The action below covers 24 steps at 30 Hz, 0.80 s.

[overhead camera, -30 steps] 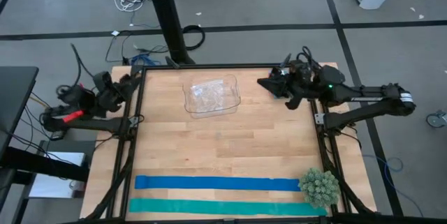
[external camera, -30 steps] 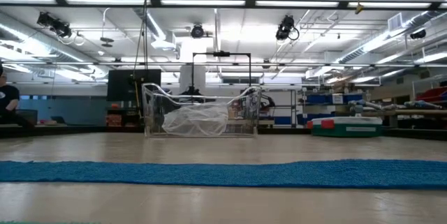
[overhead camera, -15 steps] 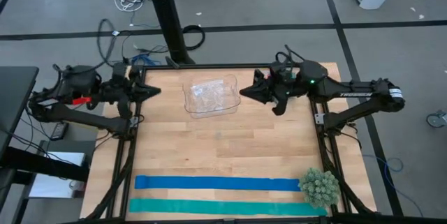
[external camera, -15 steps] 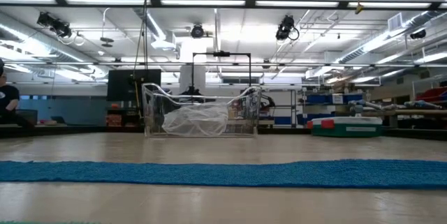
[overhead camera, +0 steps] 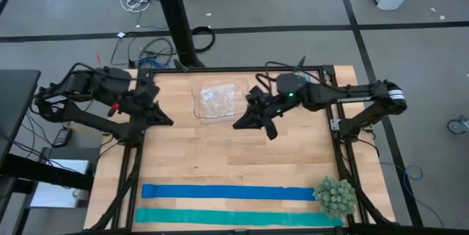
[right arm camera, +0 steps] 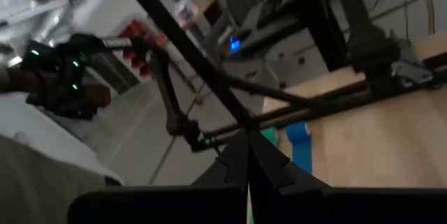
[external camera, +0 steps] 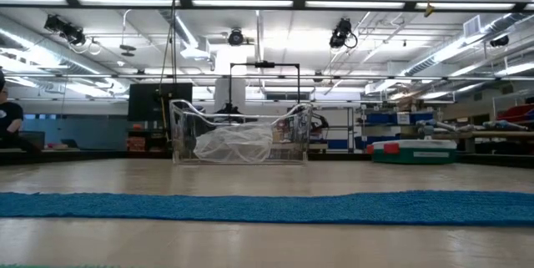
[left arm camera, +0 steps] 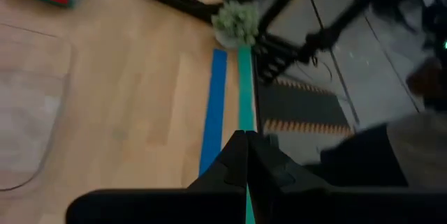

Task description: Roll bandage

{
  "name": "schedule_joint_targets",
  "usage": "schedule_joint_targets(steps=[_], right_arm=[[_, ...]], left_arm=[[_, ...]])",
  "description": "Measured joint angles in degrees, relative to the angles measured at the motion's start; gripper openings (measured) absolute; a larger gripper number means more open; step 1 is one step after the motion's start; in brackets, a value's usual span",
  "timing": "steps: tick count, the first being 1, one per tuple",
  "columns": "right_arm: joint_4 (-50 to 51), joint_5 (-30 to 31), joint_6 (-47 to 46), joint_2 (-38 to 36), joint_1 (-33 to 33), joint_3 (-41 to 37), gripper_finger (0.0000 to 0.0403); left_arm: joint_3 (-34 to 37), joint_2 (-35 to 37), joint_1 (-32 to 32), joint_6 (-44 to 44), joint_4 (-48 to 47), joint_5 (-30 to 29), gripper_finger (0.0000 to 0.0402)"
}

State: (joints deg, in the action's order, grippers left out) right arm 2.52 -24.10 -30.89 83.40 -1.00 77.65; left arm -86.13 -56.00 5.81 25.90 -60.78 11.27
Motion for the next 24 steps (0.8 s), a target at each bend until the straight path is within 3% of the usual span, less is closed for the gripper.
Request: schedule_joint_targets(steps=[6,11,17,24], right_arm=[[13.0,-0.1,4.6,3.3,-1.8,8.2,0.0],[21.7,-0.2,7.0,5.0,-2.6,10.7,0.0],[24.2,-0.1,8.7,6.4,-2.7,10.8,0.0],[24.7,0.3,10.5,7.5,-2.6,10.7,0.0]], left_arm=[[0.0,-4.3,6.2,-1.5,-6.6,0.4,0.0006],[0.0,-8.0,13.2,-0.2,-10.4,4.5,0.0006],[0.0,-12.6,23.3,4.3,-14.0,6.6,0.0006],[0.1,-17.6,31.6,9.4,-15.9,2.5,0.0006]])
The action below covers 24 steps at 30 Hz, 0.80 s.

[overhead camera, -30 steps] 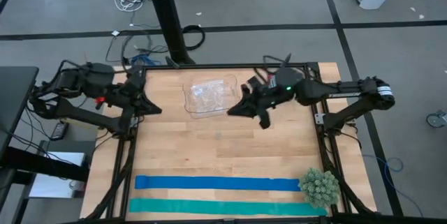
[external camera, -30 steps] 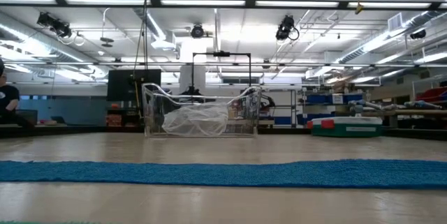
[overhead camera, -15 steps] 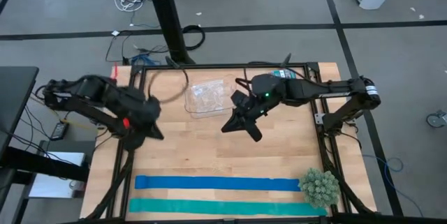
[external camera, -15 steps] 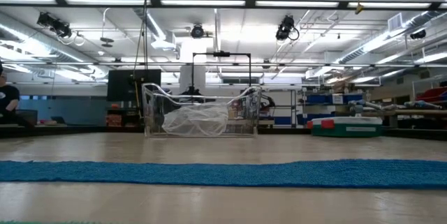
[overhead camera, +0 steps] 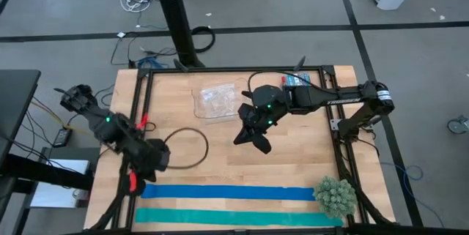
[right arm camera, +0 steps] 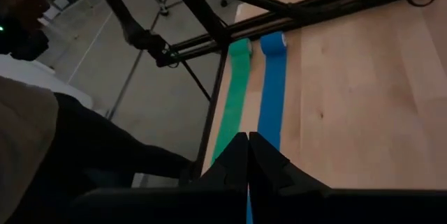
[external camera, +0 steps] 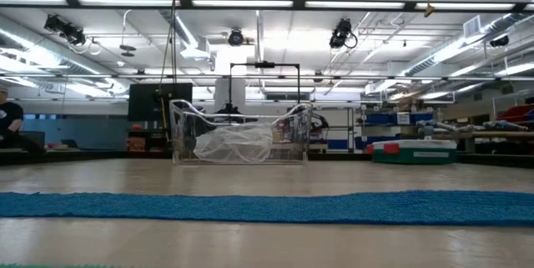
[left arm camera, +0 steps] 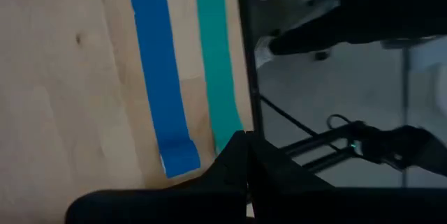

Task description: Roll bandage

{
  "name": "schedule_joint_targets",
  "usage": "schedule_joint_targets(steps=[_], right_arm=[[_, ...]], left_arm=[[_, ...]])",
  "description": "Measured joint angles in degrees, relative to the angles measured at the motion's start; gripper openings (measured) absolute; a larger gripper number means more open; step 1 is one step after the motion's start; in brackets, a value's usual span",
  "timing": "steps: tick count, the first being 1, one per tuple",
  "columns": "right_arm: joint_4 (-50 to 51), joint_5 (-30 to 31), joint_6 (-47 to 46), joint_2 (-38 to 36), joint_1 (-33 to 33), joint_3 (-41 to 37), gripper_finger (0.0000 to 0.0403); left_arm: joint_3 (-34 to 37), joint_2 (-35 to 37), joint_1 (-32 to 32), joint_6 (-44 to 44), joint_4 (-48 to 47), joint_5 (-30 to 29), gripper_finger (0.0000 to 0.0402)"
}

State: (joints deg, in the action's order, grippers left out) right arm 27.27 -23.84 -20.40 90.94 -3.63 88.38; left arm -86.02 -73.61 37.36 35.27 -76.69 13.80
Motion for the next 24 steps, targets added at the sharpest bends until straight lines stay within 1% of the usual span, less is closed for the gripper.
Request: schedule_joint_targets(steps=[2,5,9,13,20,24], right_arm=[[0.0,0.7,0.1,0.0,0.0,0.0,0.0],[0.0,1.2,0.8,0.0,0.0,0.0,0.0],[0.2,1.1,1.0,0.0,0.0,0.0,0.0],[1.1,-0.2,1.7,0.0,0.0,0.0,0.0],[2.9,-1.8,4.2,0.0,0.0,0.0,0.0001],[3.7,-1.9,5.6,0.0,0.0,0.0,0.0001]], left_arm=[[0.5,-1.0,2.3,2.1,0.5,-1.9,0.0006],[3.6,-1.3,5.6,6.9,3.2,-2.9,0.0006],[9.0,-1.4,9.8,15.4,9.8,-3.3,0.0006],[13.9,-1.4,13.4,23.5,17.0,-4.1,0.0006],[21.9,-1.4,17.9,36.1,24.4,-4.2,0.0006],[27.5,-1.4,19.1,42.5,27.8,-2.9,0.0006]])
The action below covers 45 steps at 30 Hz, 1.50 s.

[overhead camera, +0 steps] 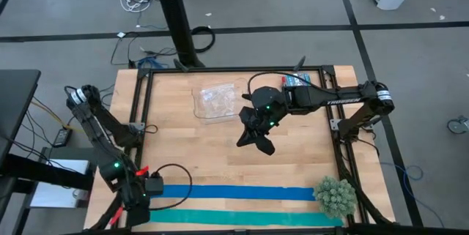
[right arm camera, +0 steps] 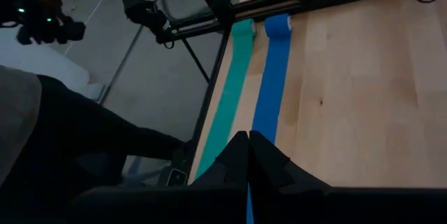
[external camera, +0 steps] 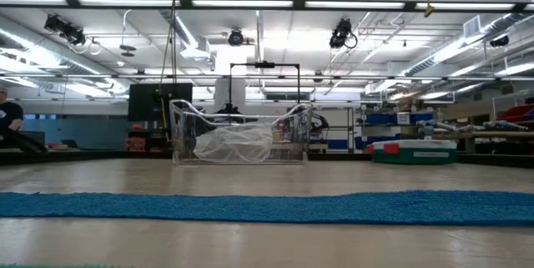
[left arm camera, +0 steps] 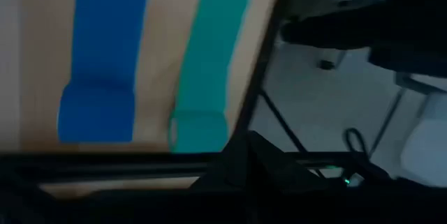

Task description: Roll bandage

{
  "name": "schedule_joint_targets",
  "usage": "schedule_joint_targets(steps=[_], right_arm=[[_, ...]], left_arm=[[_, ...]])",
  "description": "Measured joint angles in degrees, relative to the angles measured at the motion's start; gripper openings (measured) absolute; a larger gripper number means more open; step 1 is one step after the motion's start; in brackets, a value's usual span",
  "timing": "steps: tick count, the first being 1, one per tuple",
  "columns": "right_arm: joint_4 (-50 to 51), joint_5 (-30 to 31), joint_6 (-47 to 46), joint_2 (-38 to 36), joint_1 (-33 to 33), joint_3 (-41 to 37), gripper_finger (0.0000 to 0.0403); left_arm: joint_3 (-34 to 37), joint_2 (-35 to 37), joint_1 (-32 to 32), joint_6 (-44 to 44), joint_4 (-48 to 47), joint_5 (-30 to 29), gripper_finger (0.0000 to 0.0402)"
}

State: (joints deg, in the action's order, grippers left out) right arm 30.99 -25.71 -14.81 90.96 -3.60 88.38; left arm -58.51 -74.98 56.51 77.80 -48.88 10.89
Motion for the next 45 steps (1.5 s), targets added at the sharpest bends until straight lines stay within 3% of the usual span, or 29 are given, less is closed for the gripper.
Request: schedule_joint_targets(steps=[6,23,37,45], right_arm=[[0.0,0.0,-0.1,0.0,0.0,0.0,0.0002],[0.0,0.0,-0.5,0.0,0.0,0.0,0.0001],[0.0,-1.0,0.0,0.0,0.0,0.0,0.0001],[0.0,-1.0,0.6,-0.2,0.0,0.0,0.0001]], left_arm=[[6.4,0.0,0.8,7.9,1.4,4.2,0.0006],[16.1,0.0,0.7,12.6,8.8,6.2,0.0006],[17.6,0.0,-5.2,12.7,8.8,-7.6,0.0006],[12.8,-0.1,-6.7,4.5,8.9,6.9,0.0006]])
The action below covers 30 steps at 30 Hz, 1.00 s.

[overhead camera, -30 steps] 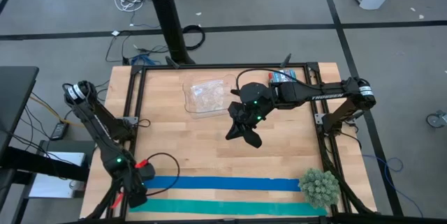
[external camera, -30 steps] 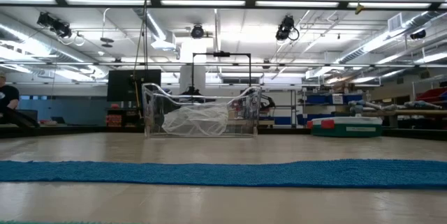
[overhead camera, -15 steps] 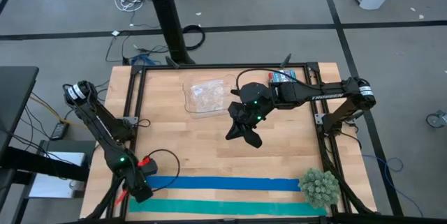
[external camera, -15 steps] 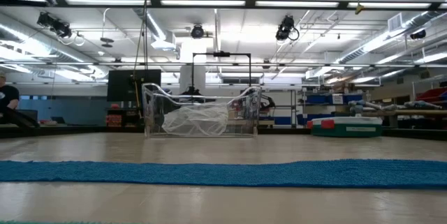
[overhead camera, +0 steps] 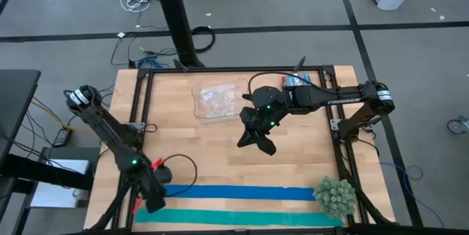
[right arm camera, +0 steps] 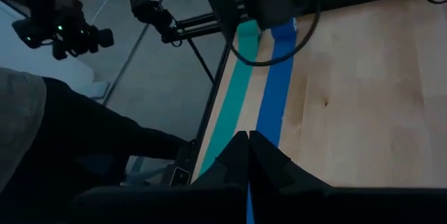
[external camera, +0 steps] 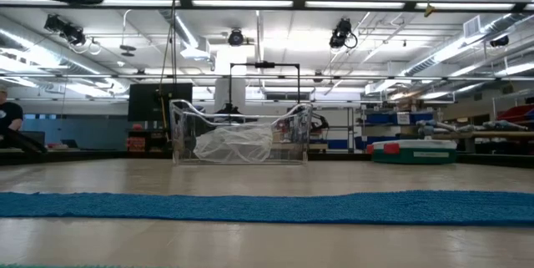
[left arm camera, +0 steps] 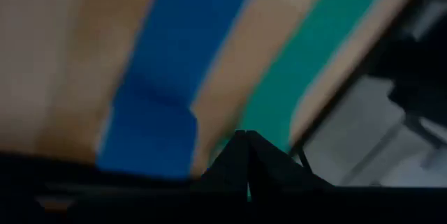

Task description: Roll bandage

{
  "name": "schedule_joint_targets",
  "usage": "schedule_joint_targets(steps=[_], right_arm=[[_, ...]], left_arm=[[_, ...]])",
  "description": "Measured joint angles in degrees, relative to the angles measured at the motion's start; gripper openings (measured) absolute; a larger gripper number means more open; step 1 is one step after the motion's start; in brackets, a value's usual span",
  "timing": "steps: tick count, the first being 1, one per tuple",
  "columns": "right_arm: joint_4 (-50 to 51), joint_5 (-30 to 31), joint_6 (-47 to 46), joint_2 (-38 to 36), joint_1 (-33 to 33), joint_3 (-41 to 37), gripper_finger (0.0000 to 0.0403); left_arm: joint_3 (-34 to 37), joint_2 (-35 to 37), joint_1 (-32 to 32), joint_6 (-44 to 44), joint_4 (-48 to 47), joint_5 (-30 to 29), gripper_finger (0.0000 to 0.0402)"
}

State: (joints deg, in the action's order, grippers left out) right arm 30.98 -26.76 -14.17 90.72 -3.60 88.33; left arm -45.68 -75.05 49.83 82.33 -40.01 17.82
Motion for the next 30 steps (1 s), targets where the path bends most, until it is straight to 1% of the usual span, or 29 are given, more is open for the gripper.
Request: schedule_joint_targets(steps=[4,9,18,22,26,30], right_arm=[[0.0,0.0,1.1,0.0,0.0,0.0,0.0001],[0.0,0.0,1.8,0.0,0.0,0.0,0.0001],[0.0,-0.3,1.4,0.0,0.0,0.0,0.0003],[0.1,-0.5,1.2,0.0,0.0,0.0,0.0001],[0.1,-0.5,0.8,0.0,0.0,0.0,0.0002],[0.1,-0.5,0.6,0.0,0.0,0.0,0.0001]], left_arm=[[-0.4,-0.1,1.0,0.7,-0.5,5.1,0.0006],[-0.4,-2.6,1.7,2.8,-3.0,5.8,0.0006],[-0.4,-11.2,2.3,1.2,-2.9,9.3,0.0006],[-0.5,-12.8,2.4,0.4,-2.6,8.3,0.0006],[-0.7,-13.2,2.3,0.2,-2.2,5.6,0.0006],[-0.8,-13.2,2.3,-1.1,-2.4,1.6,0.0006]])
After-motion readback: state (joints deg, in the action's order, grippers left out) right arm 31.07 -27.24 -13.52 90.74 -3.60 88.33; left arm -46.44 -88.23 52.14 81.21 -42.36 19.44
